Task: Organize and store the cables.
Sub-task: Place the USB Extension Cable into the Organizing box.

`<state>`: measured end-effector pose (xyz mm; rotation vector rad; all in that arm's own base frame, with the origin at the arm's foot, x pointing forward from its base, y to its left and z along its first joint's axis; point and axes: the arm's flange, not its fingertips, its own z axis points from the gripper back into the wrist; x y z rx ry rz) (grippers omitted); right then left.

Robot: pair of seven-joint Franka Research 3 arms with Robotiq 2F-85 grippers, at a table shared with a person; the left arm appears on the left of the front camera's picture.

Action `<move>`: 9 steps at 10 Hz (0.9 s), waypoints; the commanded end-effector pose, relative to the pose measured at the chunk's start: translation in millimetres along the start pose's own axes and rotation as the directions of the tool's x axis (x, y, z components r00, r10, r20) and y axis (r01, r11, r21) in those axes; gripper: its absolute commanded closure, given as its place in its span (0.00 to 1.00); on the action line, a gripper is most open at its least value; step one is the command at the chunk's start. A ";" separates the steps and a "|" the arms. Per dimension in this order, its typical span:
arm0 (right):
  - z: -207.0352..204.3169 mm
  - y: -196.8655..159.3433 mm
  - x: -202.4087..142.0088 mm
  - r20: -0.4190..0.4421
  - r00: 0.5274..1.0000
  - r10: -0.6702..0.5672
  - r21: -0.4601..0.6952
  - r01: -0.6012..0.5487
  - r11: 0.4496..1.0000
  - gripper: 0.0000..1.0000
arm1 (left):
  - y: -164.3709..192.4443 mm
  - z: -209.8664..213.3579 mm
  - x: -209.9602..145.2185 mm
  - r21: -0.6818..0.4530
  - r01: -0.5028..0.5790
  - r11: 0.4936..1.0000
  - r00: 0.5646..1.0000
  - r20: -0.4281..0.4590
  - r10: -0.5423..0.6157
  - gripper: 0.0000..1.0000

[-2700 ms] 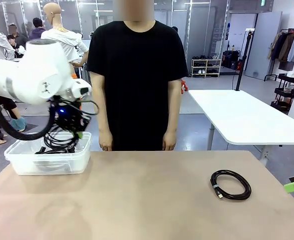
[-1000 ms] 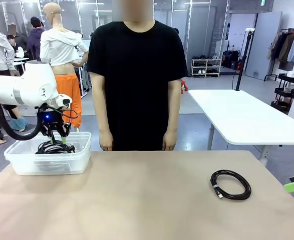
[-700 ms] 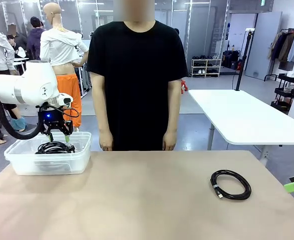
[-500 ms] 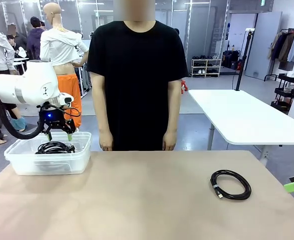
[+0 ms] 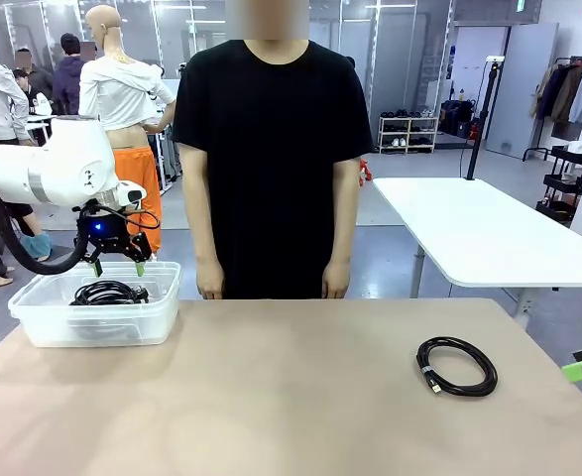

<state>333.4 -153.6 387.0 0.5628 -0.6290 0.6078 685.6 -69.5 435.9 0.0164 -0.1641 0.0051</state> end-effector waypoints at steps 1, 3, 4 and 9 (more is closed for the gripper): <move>-0.7 -1.5 1.1 0.013 1.000 -0.003 -0.010 0.003 1.000 0.00 | 0.6 -1.9 1.9 0.001 -0.009 1.000 1.000 -0.008 0.009 0.00; -0.7 -1.5 1.1 0.013 1.000 -0.003 -0.010 0.003 1.000 0.00 | 0.6 -1.9 1.9 0.001 -0.009 1.000 1.000 -0.008 0.009 0.00; -0.7 -1.5 1.1 0.013 1.000 -0.003 -0.010 0.003 1.000 0.00 | 0.6 -1.9 1.9 0.001 -0.009 1.000 1.000 -0.008 0.009 0.00; -0.7 -1.5 1.1 0.013 1.000 -0.003 -0.010 0.003 1.000 0.00 | 0.1 -1.2 0.0 0.000 0.000 1.000 1.000 -0.002 0.000 0.00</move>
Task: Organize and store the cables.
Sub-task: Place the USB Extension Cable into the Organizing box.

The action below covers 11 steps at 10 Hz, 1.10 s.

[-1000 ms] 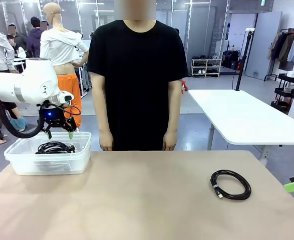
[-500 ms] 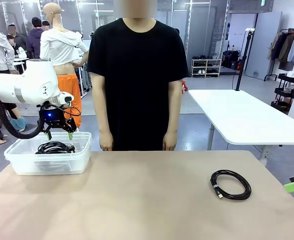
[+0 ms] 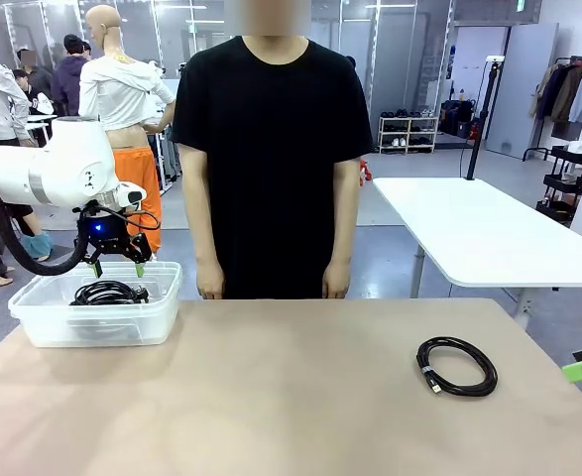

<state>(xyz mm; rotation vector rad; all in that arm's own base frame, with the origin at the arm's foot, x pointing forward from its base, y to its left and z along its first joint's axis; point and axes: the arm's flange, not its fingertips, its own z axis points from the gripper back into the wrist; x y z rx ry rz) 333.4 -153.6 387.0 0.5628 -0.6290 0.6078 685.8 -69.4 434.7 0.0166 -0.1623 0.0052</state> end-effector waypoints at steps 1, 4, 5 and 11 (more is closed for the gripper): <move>-0.7 -1.5 1.1 0.013 1.000 -0.003 -0.010 0.003 1.000 0.00 | -1.7 13.7 5.4 -0.031 0.057 0.998 0.998 0.014 -0.056 0.00; -0.7 -1.5 1.1 0.013 1.000 -0.003 -0.010 0.003 1.000 0.00 | 32.5 51.7 -28.4 -0.220 0.251 0.943 0.968 0.040 -0.248 0.00; -0.7 -1.5 1.1 0.013 1.000 -0.003 -0.010 0.003 1.000 0.00 | 51.3 58.1 -51.1 -0.249 0.301 0.920 0.953 0.087 -0.288 0.00; -0.7 -1.5 1.1 0.013 1.000 -0.003 -0.010 0.003 1.000 0.00 | 191.2 58.2 -211.4 -0.428 0.591 0.683 0.803 0.392 -0.449 0.00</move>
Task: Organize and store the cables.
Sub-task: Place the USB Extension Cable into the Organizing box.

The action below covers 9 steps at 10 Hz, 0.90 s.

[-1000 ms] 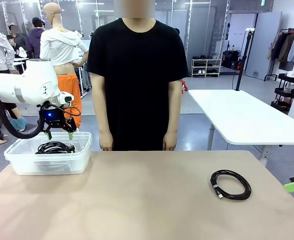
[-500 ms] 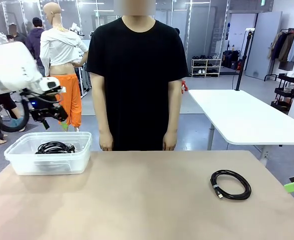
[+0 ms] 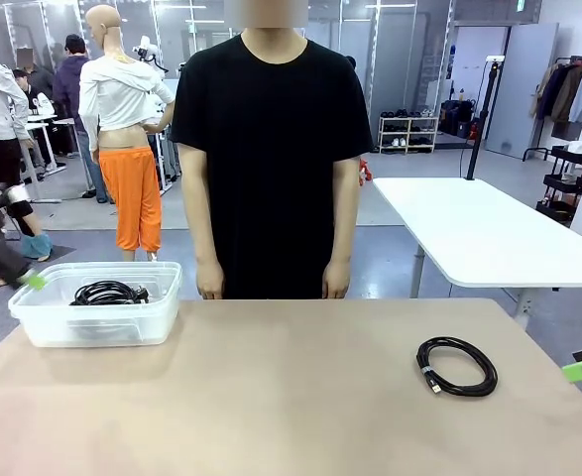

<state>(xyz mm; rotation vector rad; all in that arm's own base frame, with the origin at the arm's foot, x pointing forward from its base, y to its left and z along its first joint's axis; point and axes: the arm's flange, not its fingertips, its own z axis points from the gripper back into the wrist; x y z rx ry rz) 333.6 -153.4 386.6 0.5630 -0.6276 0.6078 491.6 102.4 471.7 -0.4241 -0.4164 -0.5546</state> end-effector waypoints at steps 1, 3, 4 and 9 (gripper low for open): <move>-0.2 -1.4 1.2 0.014 1.000 -0.002 -0.011 0.002 1.000 0.00 | 13.1 12.7 -59.1 -0.171 0.118 0.978 0.992 0.064 -0.109 0.00; -0.2 -1.4 1.2 0.014 1.000 -0.002 -0.011 0.002 1.000 0.00 | 36.1 13.3 -96.2 -0.286 0.248 0.926 0.966 0.150 -0.212 0.00; -0.2 -1.4 1.2 0.014 1.000 -0.002 -0.011 0.002 1.000 0.00 | 46.1 15.2 -112.6 -0.304 0.318 0.898 0.943 0.197 -0.267 0.00; -0.2 -1.4 1.2 0.014 1.000 -0.002 -0.011 0.002 1.000 0.00 | 24.8 25.8 -116.7 -0.244 0.353 0.903 0.854 0.478 -0.205 0.00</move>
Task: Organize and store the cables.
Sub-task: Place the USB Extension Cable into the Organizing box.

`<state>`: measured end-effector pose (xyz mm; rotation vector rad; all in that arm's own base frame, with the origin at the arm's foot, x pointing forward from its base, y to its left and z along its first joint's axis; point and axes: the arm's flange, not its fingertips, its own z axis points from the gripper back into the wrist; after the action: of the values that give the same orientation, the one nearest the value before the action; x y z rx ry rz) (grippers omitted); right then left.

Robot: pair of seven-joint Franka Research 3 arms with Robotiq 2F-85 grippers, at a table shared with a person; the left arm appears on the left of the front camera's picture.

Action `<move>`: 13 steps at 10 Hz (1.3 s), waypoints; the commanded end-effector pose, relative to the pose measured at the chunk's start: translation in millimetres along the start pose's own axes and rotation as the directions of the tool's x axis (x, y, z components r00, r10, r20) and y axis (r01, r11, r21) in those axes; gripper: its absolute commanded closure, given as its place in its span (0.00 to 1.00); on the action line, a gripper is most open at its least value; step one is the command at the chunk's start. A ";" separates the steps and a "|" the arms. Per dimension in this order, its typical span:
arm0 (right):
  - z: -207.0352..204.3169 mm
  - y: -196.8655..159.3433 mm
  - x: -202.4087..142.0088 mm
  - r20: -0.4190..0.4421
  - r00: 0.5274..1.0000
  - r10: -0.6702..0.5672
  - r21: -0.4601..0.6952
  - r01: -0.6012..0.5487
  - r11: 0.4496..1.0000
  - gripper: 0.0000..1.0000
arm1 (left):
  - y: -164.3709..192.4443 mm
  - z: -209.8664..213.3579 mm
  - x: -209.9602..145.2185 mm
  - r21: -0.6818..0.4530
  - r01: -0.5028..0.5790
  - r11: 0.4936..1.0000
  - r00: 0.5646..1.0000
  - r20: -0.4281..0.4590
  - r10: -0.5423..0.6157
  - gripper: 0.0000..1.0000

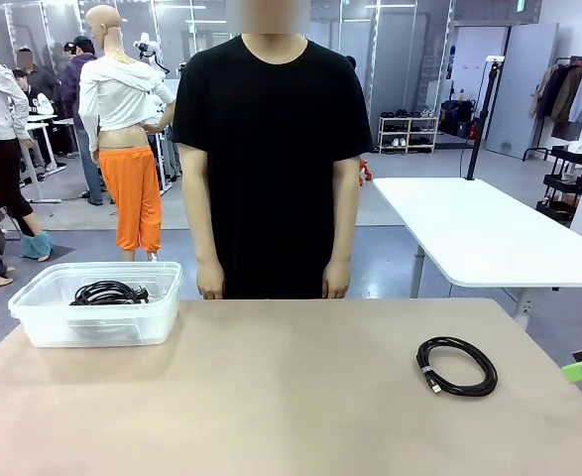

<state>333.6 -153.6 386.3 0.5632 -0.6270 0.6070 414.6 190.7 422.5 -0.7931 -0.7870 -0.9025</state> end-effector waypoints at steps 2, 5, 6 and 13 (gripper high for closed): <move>-0.1 -1.2 1.4 0.015 1.000 -0.001 -0.011 0.002 1.000 0.00 | 0.5 -0.2 -6.6 -0.023 0.017 1.000 0.998 -0.060 -0.019 0.00; -0.1 -1.2 1.4 0.015 1.000 -0.001 -0.011 0.002 1.000 0.00 | 0.5 -0.2 -6.6 -0.023 0.017 1.000 0.998 -0.060 -0.019 0.00; -0.1 -1.2 1.4 0.015 1.000 -0.001 -0.011 0.002 1.000 0.00 | 0.5 -0.2 -6.6 -0.023 0.017 1.000 0.998 -0.060 -0.019 0.00; -61.0 54.7 128.0 -0.353 0.934 -0.058 -0.117 0.017 0.993 0.00 | 0.5 -0.2 -6.6 -0.023 0.017 1.000 0.998 -0.060 -0.019 0.00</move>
<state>384.4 -41.5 438.9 0.3745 -0.3969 0.6250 412.5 190.4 415.7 -0.7837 -0.7319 -0.9320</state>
